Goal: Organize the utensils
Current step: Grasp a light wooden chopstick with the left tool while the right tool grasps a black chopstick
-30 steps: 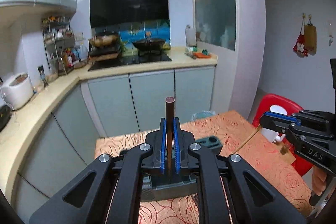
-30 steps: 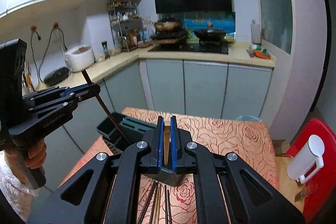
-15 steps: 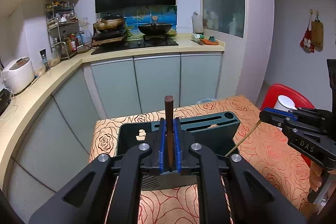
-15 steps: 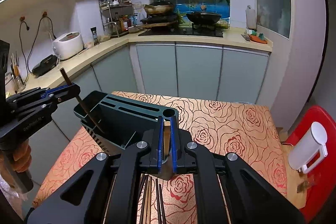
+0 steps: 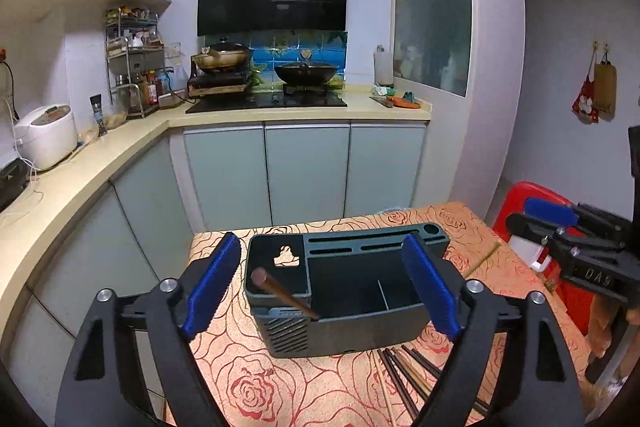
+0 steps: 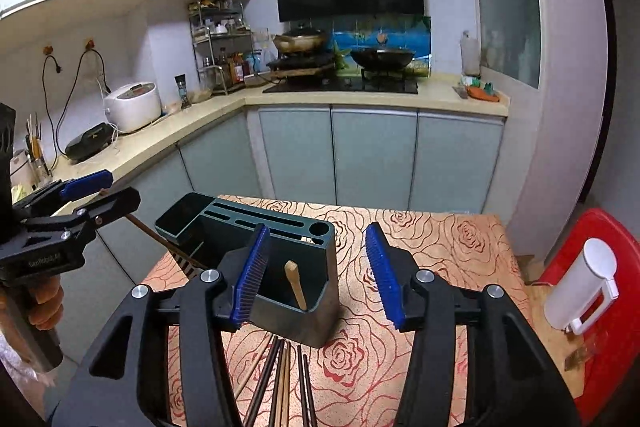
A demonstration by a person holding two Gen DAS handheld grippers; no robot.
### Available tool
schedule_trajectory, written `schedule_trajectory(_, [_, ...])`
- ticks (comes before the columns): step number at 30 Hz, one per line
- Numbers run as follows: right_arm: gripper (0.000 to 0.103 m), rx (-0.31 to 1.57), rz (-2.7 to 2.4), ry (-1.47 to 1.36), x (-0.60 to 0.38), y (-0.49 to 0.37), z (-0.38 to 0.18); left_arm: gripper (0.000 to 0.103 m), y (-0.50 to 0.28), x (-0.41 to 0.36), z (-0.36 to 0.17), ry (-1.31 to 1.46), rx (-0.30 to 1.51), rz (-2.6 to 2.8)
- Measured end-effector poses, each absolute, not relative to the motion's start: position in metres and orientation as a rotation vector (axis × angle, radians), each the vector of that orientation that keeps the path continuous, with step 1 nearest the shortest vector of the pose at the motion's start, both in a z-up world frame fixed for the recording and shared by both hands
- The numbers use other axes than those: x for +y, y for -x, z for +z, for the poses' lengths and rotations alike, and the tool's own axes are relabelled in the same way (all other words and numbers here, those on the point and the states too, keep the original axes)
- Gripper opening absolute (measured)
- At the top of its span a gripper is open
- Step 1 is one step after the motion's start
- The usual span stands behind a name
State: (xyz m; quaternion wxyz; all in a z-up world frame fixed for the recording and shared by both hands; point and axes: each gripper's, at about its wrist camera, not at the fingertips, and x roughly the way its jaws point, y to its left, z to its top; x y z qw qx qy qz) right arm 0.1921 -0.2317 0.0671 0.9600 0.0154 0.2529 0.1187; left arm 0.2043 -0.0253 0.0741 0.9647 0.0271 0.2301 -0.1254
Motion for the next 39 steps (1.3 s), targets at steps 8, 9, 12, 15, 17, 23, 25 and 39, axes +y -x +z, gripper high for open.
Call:
schedule_trajectory(8, [0.058,0.479,0.212,-0.055,-0.256,-0.161,0.060,0.084,-0.176,-0.015,0.054,-0.055,0.480,-0.248])
schedule_trajectory(9, [0.058,0.480,0.211,-0.055,-0.258,-0.159,0.058,0.084,-0.171,-0.012,0.049,-0.058,0.483,-0.242])
schedule_trajectory(12, [0.058,0.482,0.204,-0.039,-0.262,-0.142,0.047,0.084,-0.156,-0.008,0.033,-0.070,0.488,-0.230])
schedule_trajectory(15, [0.058,0.489,0.194,-0.016,-0.266,-0.124,0.031,0.084,-0.142,-0.004,0.015,-0.076,0.503,-0.225])
schedule_trajectory(17, [0.058,0.497,0.191,-0.009,-0.267,-0.113,0.020,0.084,-0.132,-0.001,0.000,-0.074,0.527,-0.227])
schedule_trajectory(23, [0.058,0.548,0.172,-0.004,-0.273,-0.087,-0.020,0.084,-0.109,0.004,-0.045,-0.099,0.597,-0.214])
schedule_trajectory(25, [0.058,0.566,0.173,-0.002,-0.273,-0.082,-0.030,0.084,-0.103,0.002,-0.057,-0.118,0.613,-0.211])
schedule_trajectory(39, [0.058,0.634,0.176,0.001,-0.274,-0.053,-0.071,0.084,-0.071,-0.052,-0.119,-0.242,0.734,-0.345])
